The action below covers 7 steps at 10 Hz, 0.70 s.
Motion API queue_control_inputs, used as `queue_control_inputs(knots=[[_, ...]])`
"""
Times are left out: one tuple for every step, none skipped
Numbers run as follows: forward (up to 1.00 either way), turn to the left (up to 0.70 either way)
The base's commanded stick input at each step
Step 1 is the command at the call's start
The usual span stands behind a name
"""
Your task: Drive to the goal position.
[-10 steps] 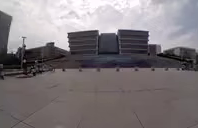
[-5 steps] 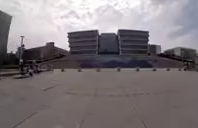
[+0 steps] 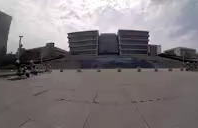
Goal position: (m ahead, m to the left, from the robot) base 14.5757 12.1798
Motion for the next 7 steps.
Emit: queue_control_inputs(knots=[[0.67,0.0],[0.67,0.0],[0.67,0.0],[0.67,0.0],[0.67,0.0],[0.67,0.0],[0.67,0.0]])
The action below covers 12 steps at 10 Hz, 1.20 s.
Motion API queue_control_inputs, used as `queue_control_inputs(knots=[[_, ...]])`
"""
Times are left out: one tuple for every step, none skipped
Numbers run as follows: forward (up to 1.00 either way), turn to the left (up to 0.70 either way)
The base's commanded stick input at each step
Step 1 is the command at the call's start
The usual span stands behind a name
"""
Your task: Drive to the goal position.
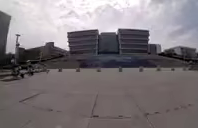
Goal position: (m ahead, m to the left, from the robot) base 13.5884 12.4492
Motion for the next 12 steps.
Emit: queue_control_inputs(knots=[[0.67,0.0],[0.67,0.0],[0.67,0.0],[0.67,0.0],[0.67,0.0],[0.67,0.0],[0.67,0.0],[0.67,0.0],[0.67,0.0],[0.67,0.0],[0.67,0.0],[0.67,0.0]])
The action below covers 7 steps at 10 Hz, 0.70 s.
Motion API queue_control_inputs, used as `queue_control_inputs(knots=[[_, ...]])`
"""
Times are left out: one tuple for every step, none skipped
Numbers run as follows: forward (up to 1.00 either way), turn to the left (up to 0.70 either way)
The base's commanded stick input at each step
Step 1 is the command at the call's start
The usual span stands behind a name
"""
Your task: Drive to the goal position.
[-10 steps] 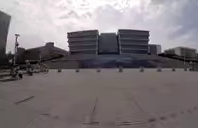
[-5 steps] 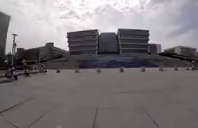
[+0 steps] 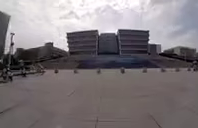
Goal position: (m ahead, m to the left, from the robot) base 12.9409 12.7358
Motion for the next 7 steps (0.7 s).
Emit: queue_control_inputs(knots=[[0.67,0.0],[0.67,0.0],[0.67,0.0],[0.67,0.0],[0.67,0.0],[0.67,0.0],[0.67,0.0]])
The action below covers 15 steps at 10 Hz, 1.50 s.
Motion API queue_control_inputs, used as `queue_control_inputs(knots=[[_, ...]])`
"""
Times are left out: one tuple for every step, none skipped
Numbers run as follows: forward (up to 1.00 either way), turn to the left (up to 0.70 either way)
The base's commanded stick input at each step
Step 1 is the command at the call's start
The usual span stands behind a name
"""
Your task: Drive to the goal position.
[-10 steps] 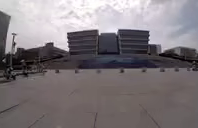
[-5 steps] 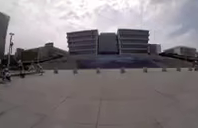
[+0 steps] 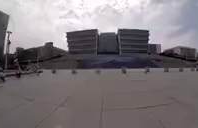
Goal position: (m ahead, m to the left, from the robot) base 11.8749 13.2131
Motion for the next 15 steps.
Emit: queue_control_inputs(knots=[[0.67,0.0],[0.67,0.0],[0.67,0.0],[0.67,0.0],[0.67,0.0],[0.67,0.0],[0.67,0.0],[0.67,0.0],[0.67,0.0],[0.67,0.0],[0.67,0.0],[0.67,0.0],[0.67,0.0],[0.67,0.0],[0.67,0.0]])
